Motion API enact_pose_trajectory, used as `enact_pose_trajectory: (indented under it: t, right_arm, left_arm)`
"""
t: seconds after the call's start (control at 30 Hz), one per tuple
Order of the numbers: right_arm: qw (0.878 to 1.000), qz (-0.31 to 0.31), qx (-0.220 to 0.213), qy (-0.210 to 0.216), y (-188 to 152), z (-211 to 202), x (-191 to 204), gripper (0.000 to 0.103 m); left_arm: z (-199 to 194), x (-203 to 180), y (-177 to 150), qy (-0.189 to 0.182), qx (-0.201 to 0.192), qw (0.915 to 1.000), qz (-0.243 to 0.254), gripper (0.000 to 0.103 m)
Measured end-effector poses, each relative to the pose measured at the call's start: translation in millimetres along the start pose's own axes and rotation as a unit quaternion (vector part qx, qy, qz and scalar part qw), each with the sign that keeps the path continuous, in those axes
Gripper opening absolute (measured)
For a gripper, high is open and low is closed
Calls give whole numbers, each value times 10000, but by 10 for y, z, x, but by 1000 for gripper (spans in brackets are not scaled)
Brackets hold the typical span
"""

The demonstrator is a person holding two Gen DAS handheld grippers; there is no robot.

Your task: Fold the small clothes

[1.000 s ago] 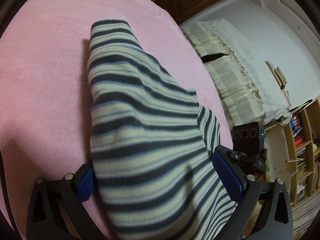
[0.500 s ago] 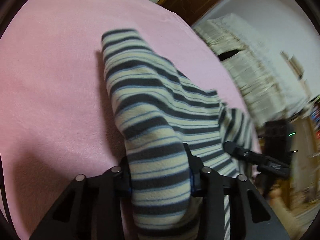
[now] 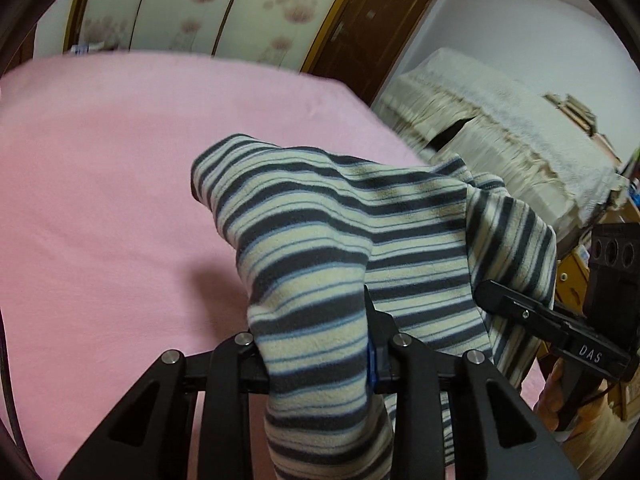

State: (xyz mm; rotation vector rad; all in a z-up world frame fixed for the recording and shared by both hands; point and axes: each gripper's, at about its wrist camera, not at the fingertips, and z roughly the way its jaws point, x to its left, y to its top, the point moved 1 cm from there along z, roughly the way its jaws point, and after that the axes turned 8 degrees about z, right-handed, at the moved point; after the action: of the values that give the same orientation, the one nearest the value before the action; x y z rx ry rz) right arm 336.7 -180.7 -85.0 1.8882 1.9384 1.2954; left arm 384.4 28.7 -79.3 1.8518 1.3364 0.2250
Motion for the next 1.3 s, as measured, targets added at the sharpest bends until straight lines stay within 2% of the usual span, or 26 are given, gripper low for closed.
enact_pose_trajectory:
  t: [0.13, 0.27, 0.4, 0.53, 0.67, 0.73, 0.83, 0.9, 1.03, 1.13, 1.2, 1.23, 1.27, 1.3]
  right_arm:
    - [9994, -192, -108, 252, 73, -313, 493, 25]
    - [9979, -333, -166, 539, 144, -391, 953, 25]
    - [9947, -334, -191, 954, 229, -121, 1466, 25]
    - [9903, -71, -58, 1390, 248, 416, 1854, 25]
    - [9845, 317, 130, 1721, 224, 1147, 2108, 25]
    - [9800, 624, 274, 1871, 203, 1616, 2182, 25]
    - [9769, 888, 378, 1906, 140, 2215, 2231, 25]
    - [9784, 909, 444, 1803, 91, 2567, 2222, 25]
    - [9877, 681, 593, 1276, 51, 3118, 2118, 25]
    - [9919, 499, 832, 822, 7, 3402, 1971, 26]
    - [9911, 496, 1051, 656, -28, 3508, 1851, 32]
    - [9894, 572, 1160, 654, -23, 3536, 1783, 38]
    - [9877, 660, 1220, 716, -5, 3543, 1725, 41]
    - [9845, 795, 1302, 866, 14, 3545, 1665, 43]
  left_arm:
    - [-672, -4, 73, 100, -244, 9993, 253, 29]
    - [-1263, 233, 169, 390, -338, 9974, 497, 29]
    - [-1761, 690, 300, 823, -339, 9942, 599, 29]
    - [-1967, 1319, 390, 1218, -160, 9906, 605, 30]
    - [-1880, 1987, 487, 1541, 166, 9860, 618, 30]
    - [-1737, 2468, 520, 1620, 350, 9849, 492, 30]
    - [-1422, 2974, 491, 1731, 532, 9825, 431, 30]
    - [-1083, 3193, 487, 1787, 608, 9813, 367, 31]
    - [-458, 3544, 331, 1949, 803, 9774, 165, 35]
    - [-114, 3660, 242, 2218, 883, 9709, 166, 50]
    - [-38, 3715, 231, 2413, 820, 9670, 81, 72]
    - [-43, 3773, 233, 2661, 783, 9607, -59, 94]
    - [-45, 3807, 258, 2700, 778, 9596, -164, 102]
    - [-93, 3898, 281, 2496, 717, 9648, -408, 102]
